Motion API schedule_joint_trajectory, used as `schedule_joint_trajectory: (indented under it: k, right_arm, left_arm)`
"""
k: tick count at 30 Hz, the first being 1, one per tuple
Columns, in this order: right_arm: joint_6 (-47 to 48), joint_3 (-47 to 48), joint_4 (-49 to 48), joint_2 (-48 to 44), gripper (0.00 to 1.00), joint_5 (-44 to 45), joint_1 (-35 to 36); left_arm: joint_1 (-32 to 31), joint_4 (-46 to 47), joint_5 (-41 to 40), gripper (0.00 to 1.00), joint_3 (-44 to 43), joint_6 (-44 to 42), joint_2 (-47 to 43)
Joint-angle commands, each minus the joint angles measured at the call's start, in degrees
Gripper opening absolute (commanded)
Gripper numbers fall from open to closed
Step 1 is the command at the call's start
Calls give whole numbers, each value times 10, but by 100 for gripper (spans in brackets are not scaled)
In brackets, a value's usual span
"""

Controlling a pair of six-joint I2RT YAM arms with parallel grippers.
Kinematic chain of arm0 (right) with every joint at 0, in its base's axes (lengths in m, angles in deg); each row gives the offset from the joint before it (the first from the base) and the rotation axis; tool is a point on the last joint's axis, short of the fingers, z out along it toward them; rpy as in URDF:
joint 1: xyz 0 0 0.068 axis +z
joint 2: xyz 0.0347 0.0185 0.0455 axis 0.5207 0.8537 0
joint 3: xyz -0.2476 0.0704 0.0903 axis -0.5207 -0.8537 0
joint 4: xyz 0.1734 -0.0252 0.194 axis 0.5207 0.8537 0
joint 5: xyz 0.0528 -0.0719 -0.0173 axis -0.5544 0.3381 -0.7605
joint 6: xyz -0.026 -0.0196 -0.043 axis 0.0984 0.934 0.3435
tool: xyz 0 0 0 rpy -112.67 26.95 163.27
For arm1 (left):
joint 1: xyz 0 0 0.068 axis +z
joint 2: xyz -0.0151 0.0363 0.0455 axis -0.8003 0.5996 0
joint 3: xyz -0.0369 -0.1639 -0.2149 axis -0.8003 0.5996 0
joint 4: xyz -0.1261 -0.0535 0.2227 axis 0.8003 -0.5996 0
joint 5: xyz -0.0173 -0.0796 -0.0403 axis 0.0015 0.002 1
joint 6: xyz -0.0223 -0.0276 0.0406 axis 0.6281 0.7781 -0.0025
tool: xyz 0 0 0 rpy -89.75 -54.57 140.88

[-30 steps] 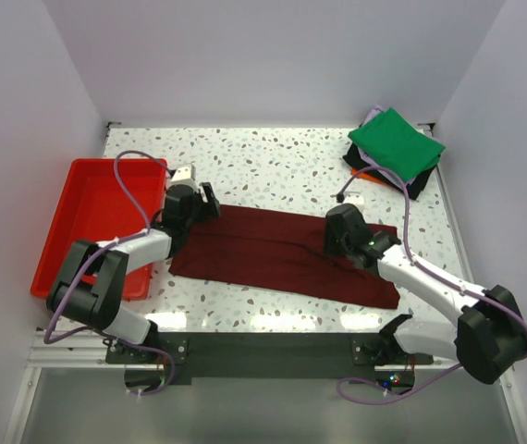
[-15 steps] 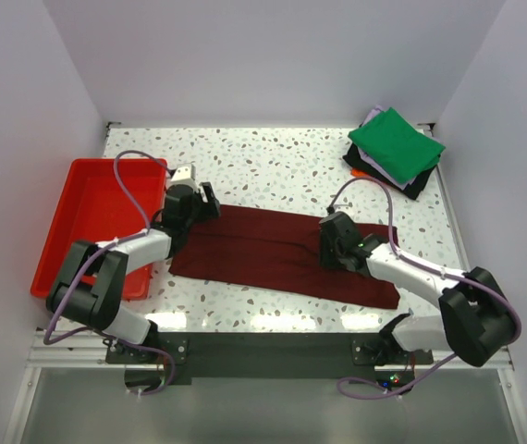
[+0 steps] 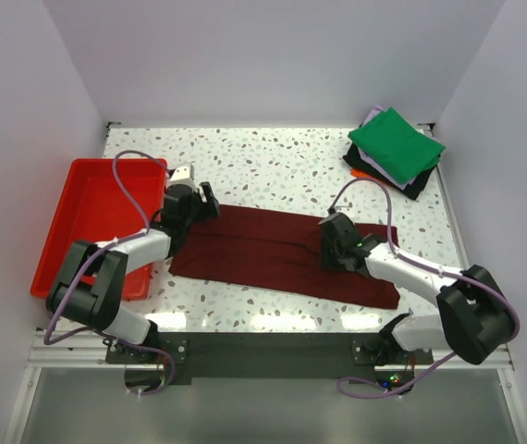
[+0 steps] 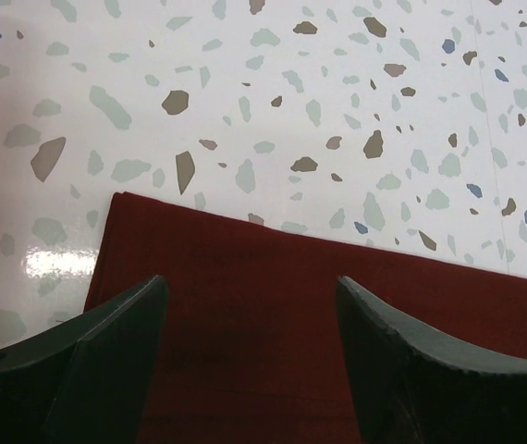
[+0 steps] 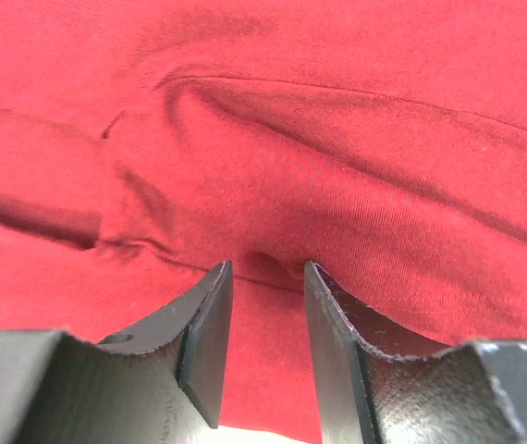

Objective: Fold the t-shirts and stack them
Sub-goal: Fold the tshirt

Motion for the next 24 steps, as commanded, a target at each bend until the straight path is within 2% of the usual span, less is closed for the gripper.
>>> schedule_joint_trajectory:
  k: [1,10,24]
  right_arm:
    - [-8,7,11,-41,40,-3,1]
    - [-24,0,14,-46,40,-38,3]
    - [-38,-7,7,-11,39,-19,-4]
  left_arm:
    - [4,24,6,78,1,-13,-10]
    - [4,24,12,78,1,-12,-11]
    - [5,23,12,78,1,-12,-14]
